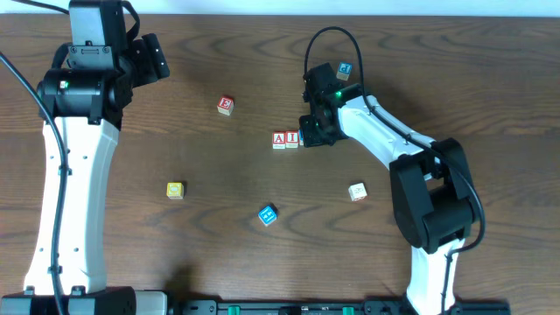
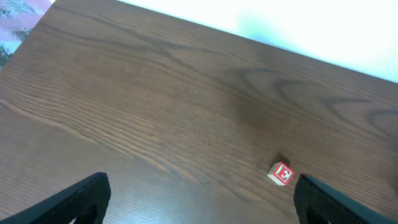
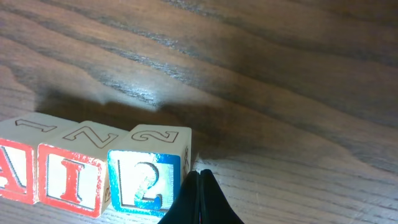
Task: Spell out Ai2
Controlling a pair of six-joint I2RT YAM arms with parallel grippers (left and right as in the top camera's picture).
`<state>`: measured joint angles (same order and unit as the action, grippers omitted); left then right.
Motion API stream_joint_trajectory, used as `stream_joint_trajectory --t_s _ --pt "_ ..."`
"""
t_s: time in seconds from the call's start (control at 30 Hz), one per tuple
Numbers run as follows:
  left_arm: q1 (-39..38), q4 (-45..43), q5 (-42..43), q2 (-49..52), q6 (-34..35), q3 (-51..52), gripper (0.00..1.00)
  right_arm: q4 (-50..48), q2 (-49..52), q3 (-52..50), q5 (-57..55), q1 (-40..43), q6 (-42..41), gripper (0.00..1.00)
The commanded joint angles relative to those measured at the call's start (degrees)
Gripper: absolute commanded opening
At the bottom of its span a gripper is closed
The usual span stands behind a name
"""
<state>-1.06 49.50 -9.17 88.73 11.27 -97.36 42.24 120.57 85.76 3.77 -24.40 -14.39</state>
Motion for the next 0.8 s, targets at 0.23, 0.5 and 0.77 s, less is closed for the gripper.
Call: stream_joint_trajectory --t_s 0.23,0.5,0.77 --pt "0.1 0.0 0.3 0.1 -0.8 0.6 0.95 1.1 0.5 -0.2 1.8 -0.5 0.1 0.01" --pt "0.1 0.0 1.5 0.1 -1.0 0.6 0.95 1.4 0.4 0.8 -7.3 0.1 -0.8 0.01" --pt "-0.7 -1.7 1.7 -0.8 -4.7 0.5 0.95 5.6 -5.0 11.0 -12.6 3.5 4.9 0.01"
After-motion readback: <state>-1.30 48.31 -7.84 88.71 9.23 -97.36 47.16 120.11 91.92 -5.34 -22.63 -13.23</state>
